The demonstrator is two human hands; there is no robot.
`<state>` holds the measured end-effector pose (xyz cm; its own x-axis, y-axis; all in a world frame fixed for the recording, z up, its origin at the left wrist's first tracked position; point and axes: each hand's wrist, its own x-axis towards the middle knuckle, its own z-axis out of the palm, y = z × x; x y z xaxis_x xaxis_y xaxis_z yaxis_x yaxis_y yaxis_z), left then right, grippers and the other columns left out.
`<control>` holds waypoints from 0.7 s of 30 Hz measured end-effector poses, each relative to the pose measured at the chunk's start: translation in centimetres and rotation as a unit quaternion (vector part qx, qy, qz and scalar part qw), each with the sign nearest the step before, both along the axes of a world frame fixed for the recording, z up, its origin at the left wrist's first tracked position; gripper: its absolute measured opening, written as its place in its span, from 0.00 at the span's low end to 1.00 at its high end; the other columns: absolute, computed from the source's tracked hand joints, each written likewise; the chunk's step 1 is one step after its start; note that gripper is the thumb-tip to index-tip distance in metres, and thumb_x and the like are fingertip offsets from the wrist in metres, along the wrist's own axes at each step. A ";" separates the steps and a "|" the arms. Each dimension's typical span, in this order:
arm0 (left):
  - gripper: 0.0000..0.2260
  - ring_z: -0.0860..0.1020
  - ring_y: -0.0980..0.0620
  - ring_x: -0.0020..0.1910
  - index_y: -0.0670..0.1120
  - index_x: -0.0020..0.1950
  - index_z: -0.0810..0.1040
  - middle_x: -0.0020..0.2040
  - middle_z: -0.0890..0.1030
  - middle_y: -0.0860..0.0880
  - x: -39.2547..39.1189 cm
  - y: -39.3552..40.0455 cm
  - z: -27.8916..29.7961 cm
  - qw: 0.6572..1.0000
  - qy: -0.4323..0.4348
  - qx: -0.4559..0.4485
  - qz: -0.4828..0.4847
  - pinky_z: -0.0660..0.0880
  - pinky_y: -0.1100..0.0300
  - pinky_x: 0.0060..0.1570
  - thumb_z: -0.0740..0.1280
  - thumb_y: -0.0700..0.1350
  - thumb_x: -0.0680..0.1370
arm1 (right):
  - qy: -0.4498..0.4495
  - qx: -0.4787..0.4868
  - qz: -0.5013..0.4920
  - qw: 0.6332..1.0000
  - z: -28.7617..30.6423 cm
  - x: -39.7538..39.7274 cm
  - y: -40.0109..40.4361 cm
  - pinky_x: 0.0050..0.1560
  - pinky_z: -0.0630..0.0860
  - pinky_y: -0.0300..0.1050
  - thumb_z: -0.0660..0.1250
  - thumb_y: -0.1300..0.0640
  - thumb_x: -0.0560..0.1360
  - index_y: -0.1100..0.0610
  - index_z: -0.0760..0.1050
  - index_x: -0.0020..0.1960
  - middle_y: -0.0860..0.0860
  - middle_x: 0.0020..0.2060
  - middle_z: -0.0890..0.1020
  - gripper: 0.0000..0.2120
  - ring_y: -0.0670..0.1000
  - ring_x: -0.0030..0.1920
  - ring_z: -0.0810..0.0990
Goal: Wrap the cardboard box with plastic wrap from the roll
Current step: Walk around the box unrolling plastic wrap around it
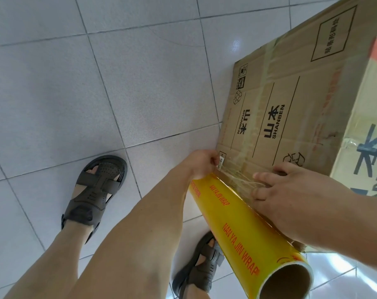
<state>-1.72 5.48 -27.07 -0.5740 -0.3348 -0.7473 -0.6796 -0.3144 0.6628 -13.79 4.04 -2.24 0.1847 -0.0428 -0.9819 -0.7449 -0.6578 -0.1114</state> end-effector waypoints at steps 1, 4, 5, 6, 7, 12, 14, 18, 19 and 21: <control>0.09 0.79 0.46 0.56 0.50 0.54 0.81 0.54 0.81 0.48 -0.1 -0.2 -0.2 1.000 0.004 -0.003 -0.014 0.75 0.53 0.55 0.67 0.35 0.83 | 0.001 0.003 0.001 1.000 -0.1 0.0 0.0 0.74 0.50 0.59 0.56 0.48 0.82 0.48 0.66 0.74 0.47 0.75 0.66 0.21 0.54 0.78 0.52; 0.11 0.79 0.45 0.61 0.46 0.61 0.86 0.60 0.81 0.46 -0.4 -0.5 -0.7 0.997 0.010 -0.043 -0.063 0.74 0.54 0.61 0.66 0.37 0.84 | 0.008 0.003 -0.006 1.000 -0.3 -0.2 0.1 0.74 0.50 0.58 0.54 0.48 0.82 0.49 0.69 0.72 0.48 0.74 0.67 0.20 0.54 0.78 0.54; 0.11 0.78 0.44 0.63 0.45 0.62 0.86 0.62 0.81 0.45 -0.7 -0.4 -0.7 0.996 0.010 -0.065 -0.063 0.74 0.52 0.62 0.66 0.38 0.85 | 0.009 0.005 -0.008 1.000 -0.4 -0.2 0.1 0.74 0.50 0.57 0.54 0.48 0.82 0.49 0.69 0.72 0.48 0.74 0.67 0.20 0.54 0.78 0.55; 0.11 0.78 0.43 0.63 0.43 0.63 0.86 0.63 0.81 0.43 -0.9 -0.1 -0.5 0.995 0.007 -0.083 -0.052 0.74 0.52 0.62 0.65 0.38 0.86 | 0.012 0.008 -0.009 1.000 -0.4 -0.3 0.1 0.74 0.50 0.57 0.54 0.48 0.82 0.50 0.69 0.72 0.48 0.74 0.67 0.20 0.54 0.78 0.54; 0.10 0.78 0.42 0.62 0.43 0.63 0.85 0.63 0.80 0.42 -1.3 0.2 -0.3 0.995 0.001 -0.094 -0.033 0.74 0.52 0.61 0.65 0.39 0.86 | 0.015 0.010 -0.011 1.000 -0.4 -0.3 0.2 0.74 0.49 0.57 0.54 0.48 0.82 0.50 0.69 0.72 0.48 0.75 0.67 0.20 0.54 0.78 0.54; 0.09 0.80 0.43 0.58 0.43 0.61 0.84 0.59 0.82 0.43 -2.3 1.3 0.5 0.995 -0.044 -0.025 0.090 0.78 0.48 0.60 0.65 0.39 0.85 | 0.025 0.007 -0.021 0.999 -0.3 -0.3 0.2 0.73 0.48 0.55 0.53 0.49 0.82 0.52 0.70 0.72 0.49 0.75 0.67 0.20 0.54 0.78 0.55; 0.09 0.82 0.41 0.58 0.43 0.63 0.82 0.58 0.84 0.42 -2.7 1.4 1.4 0.991 -0.059 0.018 0.122 0.80 0.47 0.59 0.64 0.39 0.86 | 0.030 0.008 -0.017 0.999 -0.1 0.0 0.2 0.73 0.49 0.56 0.52 0.50 0.82 0.52 0.70 0.71 0.50 0.74 0.68 0.20 0.54 0.77 0.56; 0.15 0.81 0.40 0.63 0.44 0.74 0.73 0.62 0.82 0.43 -3.0 2.0 2.8 0.975 -0.054 0.101 0.188 0.78 0.49 0.61 0.62 0.44 0.88 | 0.029 0.011 0.010 0.999 0.3 0.6 0.2 0.73 0.51 0.58 0.51 0.49 0.82 0.53 0.67 0.74 0.52 0.76 0.65 0.22 0.56 0.78 0.54; 0.17 0.81 0.43 0.62 0.45 0.76 0.71 0.60 0.82 0.46 -2.5 2.2 2.6 0.970 -0.035 0.140 0.194 0.78 0.50 0.60 0.63 0.47 0.88 | 0.027 0.012 0.016 0.999 0.3 0.7 0.1 0.73 0.51 0.59 0.51 0.49 0.82 0.52 0.65 0.75 0.52 0.77 0.62 0.23 0.56 0.78 0.53; 0.23 0.80 0.45 0.63 0.50 0.77 0.68 0.65 0.80 0.49 -1.0 2.3 1.9 0.961 0.006 0.219 0.171 0.79 0.47 0.64 0.69 0.56 0.85 | 0.022 0.013 0.015 1.000 -0.2 0.9 -0.2 0.73 0.52 0.59 0.52 0.48 0.83 0.51 0.62 0.77 0.51 0.78 0.59 0.23 0.55 0.79 0.52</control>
